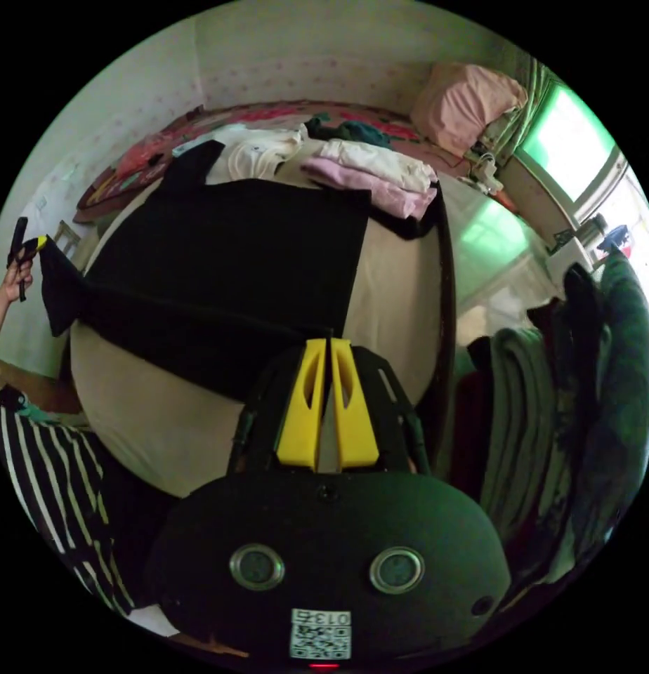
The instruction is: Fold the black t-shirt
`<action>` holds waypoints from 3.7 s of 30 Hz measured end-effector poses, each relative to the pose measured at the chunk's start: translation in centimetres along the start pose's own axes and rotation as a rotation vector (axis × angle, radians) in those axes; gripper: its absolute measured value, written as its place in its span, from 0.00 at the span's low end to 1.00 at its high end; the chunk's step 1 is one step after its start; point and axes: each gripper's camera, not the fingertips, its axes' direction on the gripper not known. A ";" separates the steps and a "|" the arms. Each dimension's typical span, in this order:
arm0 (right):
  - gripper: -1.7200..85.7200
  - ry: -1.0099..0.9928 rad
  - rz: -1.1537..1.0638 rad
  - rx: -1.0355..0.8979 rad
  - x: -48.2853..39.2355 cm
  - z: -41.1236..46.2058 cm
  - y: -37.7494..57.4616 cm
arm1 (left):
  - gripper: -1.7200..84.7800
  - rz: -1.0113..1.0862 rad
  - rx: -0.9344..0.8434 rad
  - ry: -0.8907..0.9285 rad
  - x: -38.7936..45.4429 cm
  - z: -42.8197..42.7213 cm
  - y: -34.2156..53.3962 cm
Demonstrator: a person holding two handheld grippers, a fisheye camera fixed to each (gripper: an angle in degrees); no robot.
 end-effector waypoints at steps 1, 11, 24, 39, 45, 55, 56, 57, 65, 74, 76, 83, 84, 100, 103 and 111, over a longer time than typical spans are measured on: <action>0.03 -0.004 0.014 -0.043 0.4 1.8 -1.6 | 0.04 -0.015 -0.012 -0.017 -0.8 0.5 -1.1; 0.10 -0.078 0.335 -0.081 3.2 8.5 -5.1 | 0.19 -0.209 0.159 -0.205 -5.3 2.7 -3.4; 0.12 -0.006 0.203 -0.068 -2.8 10.1 -4.6 | 0.20 0.064 -0.384 -0.509 3.7 15.8 2.5; 0.10 0.074 -0.337 -0.084 -11.4 15.6 -17.5 | 0.06 0.004 -0.324 -0.463 -0.3 12.2 -5.3; 0.05 0.102 -0.507 -0.207 -14.5 19.9 -21.3 | 0.06 -0.022 -0.317 -0.451 -1.0 12.4 -5.4; 0.04 -0.157 -0.207 -0.229 -11.9 17.1 -29.8 | 0.06 0.068 -0.252 -0.508 -0.7 12.0 -5.5; 0.05 -0.169 -0.123 -0.286 -11.3 19.6 -31.0 | 0.07 0.060 -0.251 -0.518 -1.4 12.4 -5.7; 0.05 -0.166 -0.099 -0.323 -11.2 21.0 -31.4 | 0.07 0.048 -0.261 -0.527 -2.2 12.8 -5.8; 0.13 0.122 0.036 -0.131 -15.8 19.0 -35.2 | 0.15 -0.057 -0.236 -0.475 -5.0 10.6 -3.3; 0.15 -0.417 -0.605 0.027 -45.9 22.6 -45.8 | 0.15 0.031 -0.329 -0.557 -4.3 13.1 -0.5; 0.15 -0.434 -0.722 -0.019 -50.9 24.2 -47.3 | 0.11 0.019 -0.372 -0.577 -5.3 13.6 -0.7; 0.09 -0.365 -0.881 -0.124 -58.7 28.0 -50.0 | 0.04 -0.004 -0.372 -0.448 -8.6 11.4 -1.8; 0.08 -0.371 -0.879 -0.122 -58.7 27.9 -50.1 | 0.04 -0.010 -0.398 -0.436 -9.1 11.5 -1.9; 0.06 -0.621 -0.056 0.026 -38.8 27.7 -51.6 | 0.06 -0.123 -0.358 -0.338 -12.6 7.8 -1.2; 0.04 -0.591 -0.252 0.030 -40.8 25.0 -49.0 | 0.06 -0.100 -0.230 -0.419 -10.7 4.6 -1.1; 0.02 -0.367 -0.556 -0.112 -49.0 25.6 -41.3 | 0.02 0.010 -0.421 -0.456 -8.9 10.5 -2.1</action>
